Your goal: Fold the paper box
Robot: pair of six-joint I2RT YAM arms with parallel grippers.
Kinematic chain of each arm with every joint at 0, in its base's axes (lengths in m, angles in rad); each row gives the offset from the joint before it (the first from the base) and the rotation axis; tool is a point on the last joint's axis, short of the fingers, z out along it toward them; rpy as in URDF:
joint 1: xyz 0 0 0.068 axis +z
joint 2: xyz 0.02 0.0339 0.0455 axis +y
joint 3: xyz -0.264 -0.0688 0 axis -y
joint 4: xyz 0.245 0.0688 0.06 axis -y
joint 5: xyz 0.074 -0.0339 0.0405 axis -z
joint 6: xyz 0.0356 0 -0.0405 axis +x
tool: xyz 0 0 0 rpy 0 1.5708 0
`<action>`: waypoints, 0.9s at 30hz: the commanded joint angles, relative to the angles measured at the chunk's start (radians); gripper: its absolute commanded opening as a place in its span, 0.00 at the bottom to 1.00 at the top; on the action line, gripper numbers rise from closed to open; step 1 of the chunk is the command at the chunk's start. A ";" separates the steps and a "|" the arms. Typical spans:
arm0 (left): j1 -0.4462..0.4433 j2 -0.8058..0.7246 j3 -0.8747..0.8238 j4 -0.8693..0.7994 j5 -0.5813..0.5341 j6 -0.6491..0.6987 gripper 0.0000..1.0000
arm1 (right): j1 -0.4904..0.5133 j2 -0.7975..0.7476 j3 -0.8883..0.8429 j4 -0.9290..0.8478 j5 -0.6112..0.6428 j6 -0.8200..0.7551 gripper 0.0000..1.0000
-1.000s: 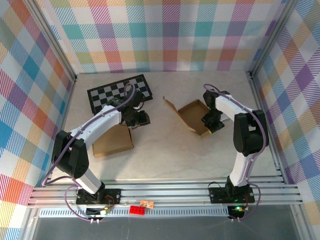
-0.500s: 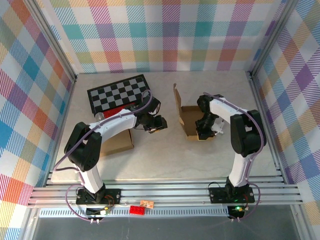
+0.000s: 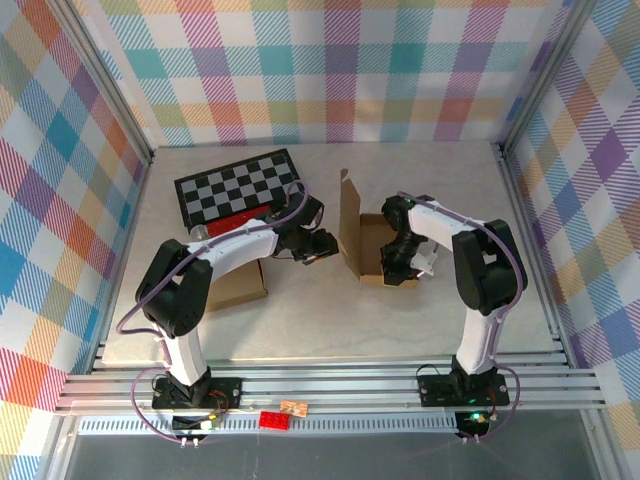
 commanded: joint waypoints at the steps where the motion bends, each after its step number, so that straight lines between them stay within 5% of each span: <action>1: -0.005 0.016 0.037 0.009 -0.006 0.005 0.37 | 0.011 0.004 -0.028 0.006 -0.064 0.000 0.16; 14: -0.002 0.035 0.129 -0.025 -0.016 0.029 0.38 | 0.015 -0.118 0.020 0.009 -0.053 -0.048 0.60; 23: -0.002 0.039 0.162 -0.050 -0.019 0.039 0.39 | 0.011 -0.217 0.147 -0.045 0.103 -0.257 0.66; 27: -0.002 0.039 0.168 -0.051 -0.016 0.039 0.39 | 0.011 -0.243 0.208 0.058 0.126 -0.528 0.64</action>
